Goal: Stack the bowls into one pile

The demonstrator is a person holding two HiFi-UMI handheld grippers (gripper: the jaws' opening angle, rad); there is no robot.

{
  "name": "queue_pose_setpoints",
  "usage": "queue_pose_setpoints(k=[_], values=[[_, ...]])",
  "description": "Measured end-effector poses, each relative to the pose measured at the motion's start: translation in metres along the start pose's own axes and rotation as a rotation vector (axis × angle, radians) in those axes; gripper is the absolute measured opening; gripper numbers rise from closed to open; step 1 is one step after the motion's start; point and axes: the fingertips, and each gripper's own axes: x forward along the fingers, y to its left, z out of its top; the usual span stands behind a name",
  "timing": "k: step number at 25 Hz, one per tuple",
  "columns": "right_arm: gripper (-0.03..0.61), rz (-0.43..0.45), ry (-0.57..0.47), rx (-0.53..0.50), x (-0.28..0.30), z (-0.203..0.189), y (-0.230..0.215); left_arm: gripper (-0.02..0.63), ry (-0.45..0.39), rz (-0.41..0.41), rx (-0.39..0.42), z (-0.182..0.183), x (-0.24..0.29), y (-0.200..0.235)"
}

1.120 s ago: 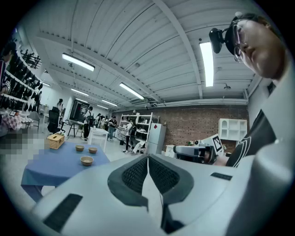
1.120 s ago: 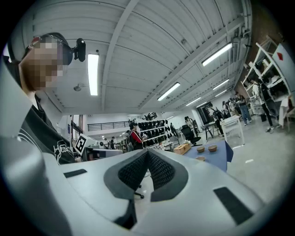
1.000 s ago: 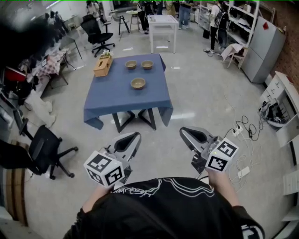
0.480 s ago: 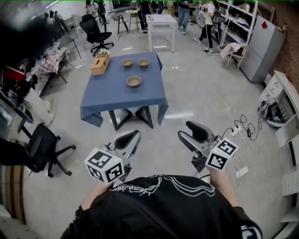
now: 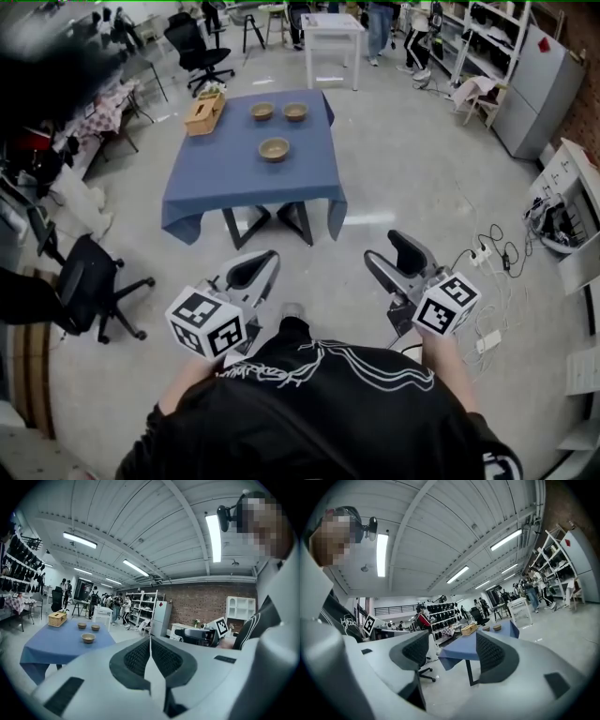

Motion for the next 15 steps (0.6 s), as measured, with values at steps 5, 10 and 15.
queue_pose_setpoints(k=[5,10,15], values=[[0.313,-0.007,0.01,0.019,0.024,-0.004,-0.016,0.031,0.0,0.011,-0.016,0.001,0.013,0.029],[0.313,-0.013,0.025,0.043,0.058,-0.004,-0.041,0.031,0.006,0.007,-0.029,0.002,0.033,0.065],[0.313,-0.064,0.018,0.067,0.106,0.004,-0.076,0.031,0.02,0.001,-0.047,0.011,0.06,0.114]])
